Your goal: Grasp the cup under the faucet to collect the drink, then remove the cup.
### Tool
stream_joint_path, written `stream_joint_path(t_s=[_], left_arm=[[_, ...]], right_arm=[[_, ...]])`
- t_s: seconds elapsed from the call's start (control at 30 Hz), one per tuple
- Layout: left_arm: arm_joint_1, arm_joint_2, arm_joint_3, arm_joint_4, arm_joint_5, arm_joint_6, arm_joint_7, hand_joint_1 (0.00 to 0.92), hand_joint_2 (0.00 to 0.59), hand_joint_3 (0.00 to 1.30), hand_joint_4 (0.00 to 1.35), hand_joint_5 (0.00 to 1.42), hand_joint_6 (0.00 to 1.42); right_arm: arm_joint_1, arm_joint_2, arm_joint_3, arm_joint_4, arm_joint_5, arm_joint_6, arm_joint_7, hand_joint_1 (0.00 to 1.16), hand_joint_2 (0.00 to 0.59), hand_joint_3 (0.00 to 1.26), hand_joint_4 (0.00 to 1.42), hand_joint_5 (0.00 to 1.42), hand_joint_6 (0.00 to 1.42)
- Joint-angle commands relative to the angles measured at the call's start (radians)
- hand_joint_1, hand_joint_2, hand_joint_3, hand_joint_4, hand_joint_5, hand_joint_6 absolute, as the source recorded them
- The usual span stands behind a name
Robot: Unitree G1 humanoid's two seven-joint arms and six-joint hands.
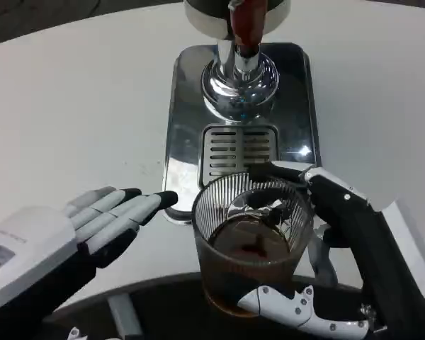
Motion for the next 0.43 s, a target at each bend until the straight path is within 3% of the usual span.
stream_joint_path(t_s=[0.03,0.43], left_arm=[[0.02,0.008,0.009,-0.011,-0.009,0.002,-0.015,0.0,0.118,0.0,0.0,0.0,0.0],[0.037,0.01,0.027,-0.009,-0.013,-0.01,-0.018,0.0,0.118,0.0,0.0,0.0,0.0]], right_arm=[[0.006,0.004,0.015,-0.042,0.013,-0.045,0.004,0.89,0.175,0.98,1.15,1.37,1.42],[0.024,0.003,0.015,-0.052,0.014,-0.041,0.014,0.88,0.175,0.99,1.15,1.38,1.42]])
